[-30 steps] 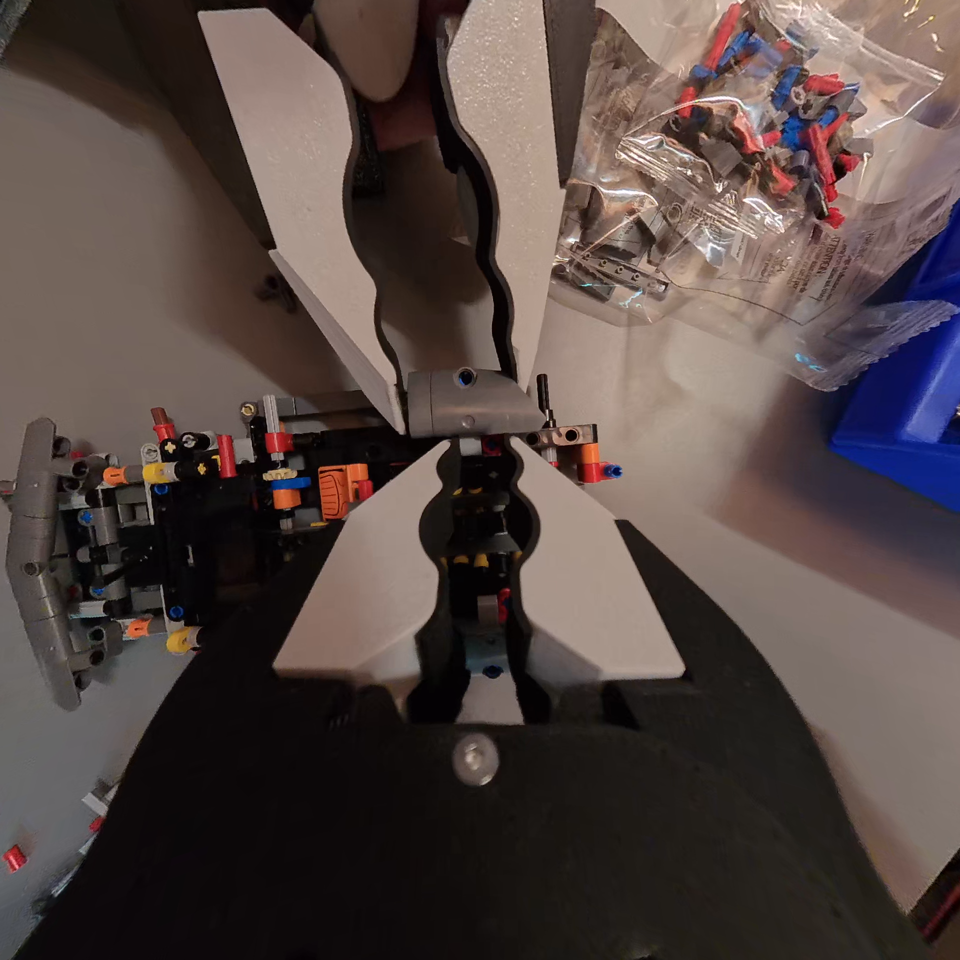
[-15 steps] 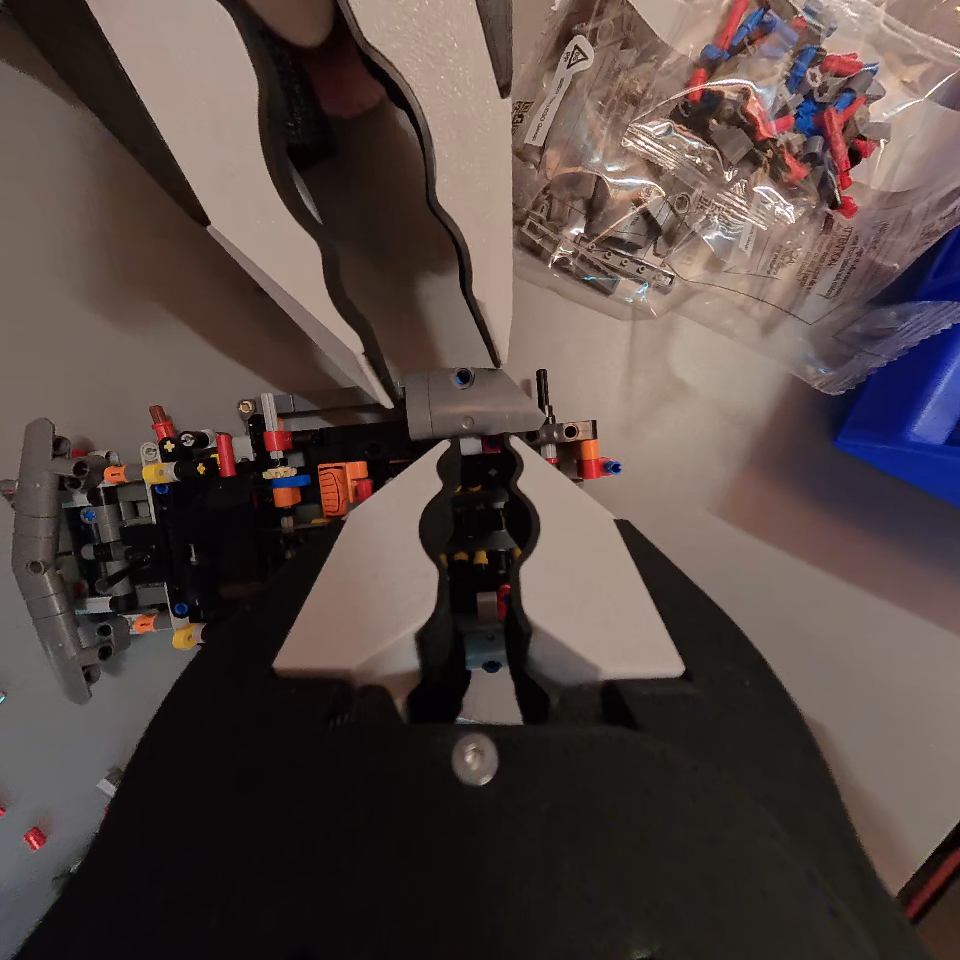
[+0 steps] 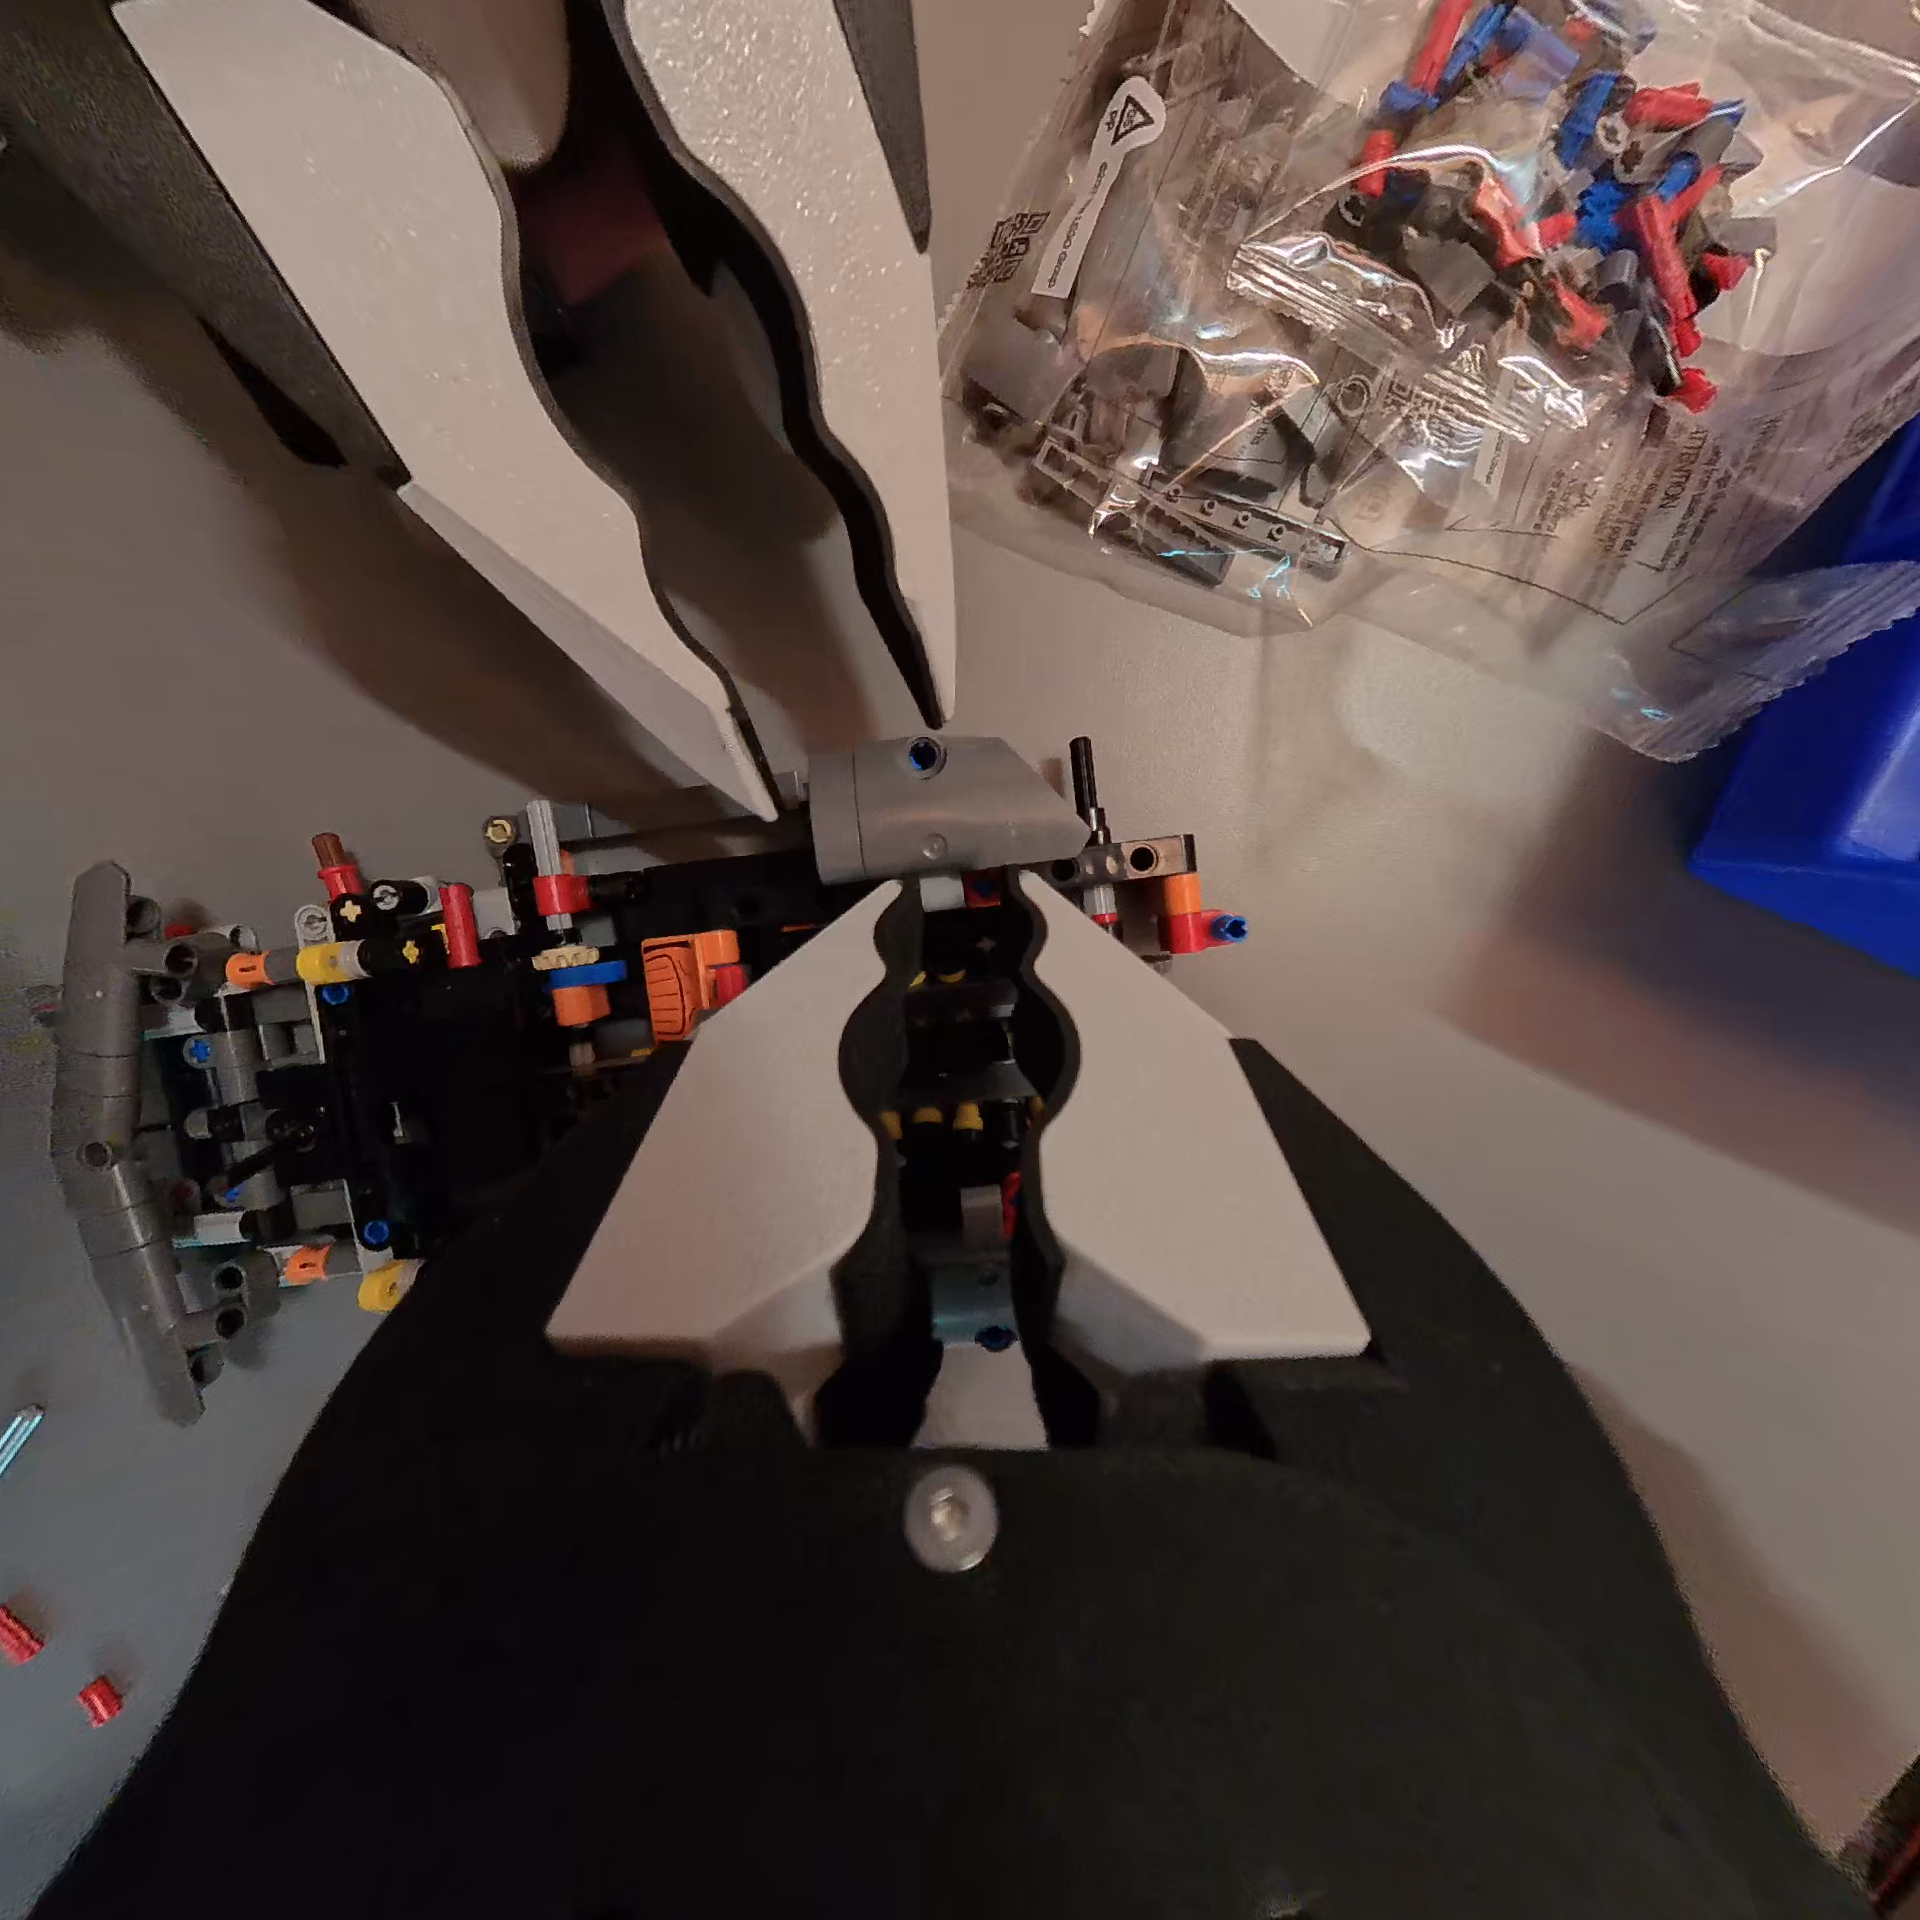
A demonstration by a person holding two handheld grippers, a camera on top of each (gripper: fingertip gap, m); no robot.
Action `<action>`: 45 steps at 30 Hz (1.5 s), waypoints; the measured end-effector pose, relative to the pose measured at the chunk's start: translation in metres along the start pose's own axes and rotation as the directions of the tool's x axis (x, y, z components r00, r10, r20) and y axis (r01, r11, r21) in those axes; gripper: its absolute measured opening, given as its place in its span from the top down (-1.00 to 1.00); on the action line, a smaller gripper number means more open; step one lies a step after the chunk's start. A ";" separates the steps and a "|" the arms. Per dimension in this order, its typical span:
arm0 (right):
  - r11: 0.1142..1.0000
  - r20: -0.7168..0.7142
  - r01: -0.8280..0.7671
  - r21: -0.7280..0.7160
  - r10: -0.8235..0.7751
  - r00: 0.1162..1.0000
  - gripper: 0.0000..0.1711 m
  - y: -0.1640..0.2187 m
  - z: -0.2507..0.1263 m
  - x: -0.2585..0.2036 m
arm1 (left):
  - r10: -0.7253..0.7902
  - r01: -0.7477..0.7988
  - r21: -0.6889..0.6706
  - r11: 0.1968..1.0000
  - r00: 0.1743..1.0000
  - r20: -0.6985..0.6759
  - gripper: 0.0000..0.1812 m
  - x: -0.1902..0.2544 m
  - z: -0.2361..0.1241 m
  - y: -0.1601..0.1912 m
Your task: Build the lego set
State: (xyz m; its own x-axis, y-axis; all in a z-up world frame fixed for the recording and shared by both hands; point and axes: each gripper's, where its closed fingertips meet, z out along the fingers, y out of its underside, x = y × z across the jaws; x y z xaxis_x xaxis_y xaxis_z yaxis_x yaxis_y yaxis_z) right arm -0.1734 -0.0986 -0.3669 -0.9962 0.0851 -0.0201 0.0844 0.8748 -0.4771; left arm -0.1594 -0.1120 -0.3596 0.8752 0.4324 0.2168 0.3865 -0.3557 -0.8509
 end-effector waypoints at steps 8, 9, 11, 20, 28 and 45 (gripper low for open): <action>0.999 0.011 -0.011 -0.030 0.012 1.000 0.86 0.000 0.000 0.000 | -0.037 0.037 0.004 0.999 0.999 0.029 0.70 -0.001 0.004 0.001; 0.999 0.012 -0.009 -0.036 0.010 1.000 0.86 0.000 0.000 0.000 | -0.039 0.039 0.004 0.999 0.999 0.029 0.70 0.000 0.004 0.001; 0.999 0.011 0.003 -0.052 -0.002 1.000 0.86 0.000 0.000 0.000 | -0.043 0.043 0.006 0.999 0.999 0.030 0.71 0.000 0.004 0.001; 0.996 0.005 0.012 -0.090 -0.011 1.000 0.86 0.001 0.000 0.000 | -0.091 0.091 0.017 0.996 0.996 0.024 0.70 -0.001 0.004 0.001; 0.991 -0.010 0.023 -0.129 -0.025 1.000 0.86 0.002 0.000 0.000 | -0.104 0.103 0.022 0.994 0.994 0.037 0.71 0.000 0.003 0.001; 0.991 0.000 0.026 -0.132 -0.026 1.000 0.86 0.002 0.001 0.000 | -0.310 0.312 0.086 0.946 0.950 -0.029 0.81 -0.006 -0.002 -0.008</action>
State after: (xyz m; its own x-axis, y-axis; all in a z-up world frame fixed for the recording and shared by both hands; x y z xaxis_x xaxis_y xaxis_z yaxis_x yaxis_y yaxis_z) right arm -0.1737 -0.0974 -0.3689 -0.9980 0.0621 -0.0071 0.0605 0.9320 -0.3572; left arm -0.1670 -0.1132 -0.3534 0.7202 0.4971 0.4840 0.6135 -0.1306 -0.7788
